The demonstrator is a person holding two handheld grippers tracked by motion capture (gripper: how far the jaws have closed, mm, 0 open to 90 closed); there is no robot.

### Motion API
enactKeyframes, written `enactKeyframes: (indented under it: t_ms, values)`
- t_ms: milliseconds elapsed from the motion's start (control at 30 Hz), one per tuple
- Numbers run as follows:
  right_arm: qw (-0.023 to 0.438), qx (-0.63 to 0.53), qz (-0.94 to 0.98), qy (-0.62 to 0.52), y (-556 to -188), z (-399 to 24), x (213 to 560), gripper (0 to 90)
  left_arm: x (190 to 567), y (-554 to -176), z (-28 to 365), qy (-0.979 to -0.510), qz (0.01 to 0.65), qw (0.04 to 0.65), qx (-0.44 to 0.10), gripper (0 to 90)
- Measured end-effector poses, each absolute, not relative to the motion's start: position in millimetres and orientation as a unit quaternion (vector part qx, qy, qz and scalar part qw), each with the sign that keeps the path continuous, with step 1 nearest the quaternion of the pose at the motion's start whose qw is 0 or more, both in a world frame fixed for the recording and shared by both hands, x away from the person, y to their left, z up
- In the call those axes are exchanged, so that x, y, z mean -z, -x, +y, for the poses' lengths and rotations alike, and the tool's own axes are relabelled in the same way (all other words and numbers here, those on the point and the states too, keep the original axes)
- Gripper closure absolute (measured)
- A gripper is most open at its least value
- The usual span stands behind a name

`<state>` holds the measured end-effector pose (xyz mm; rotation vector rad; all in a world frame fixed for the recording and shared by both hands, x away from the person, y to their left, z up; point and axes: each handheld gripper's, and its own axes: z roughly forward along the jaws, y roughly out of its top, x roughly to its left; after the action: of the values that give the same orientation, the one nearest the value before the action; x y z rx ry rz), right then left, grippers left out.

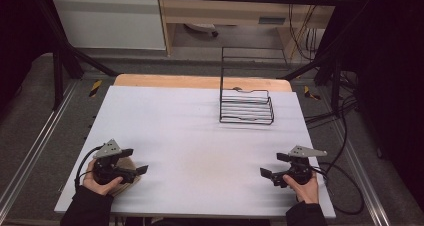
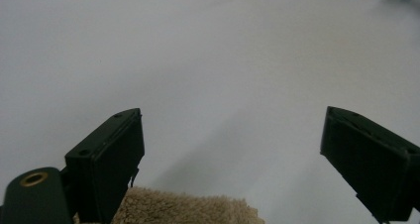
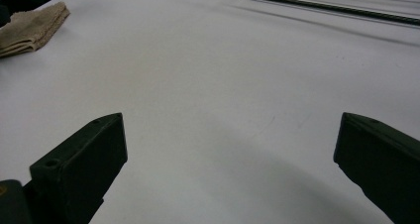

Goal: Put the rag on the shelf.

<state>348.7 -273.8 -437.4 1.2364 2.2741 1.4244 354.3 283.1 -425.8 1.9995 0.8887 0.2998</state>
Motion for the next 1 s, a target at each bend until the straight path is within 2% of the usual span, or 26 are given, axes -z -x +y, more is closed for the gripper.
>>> enactKeyframes:
  t_ms: [1000]
  values:
    - [0.093, -0.472, 0.770, -0.419, -348, -272, 439, 0.6, 414, -359, 301, -0.806, 0.376, 0.439, -0.126, 11.4]
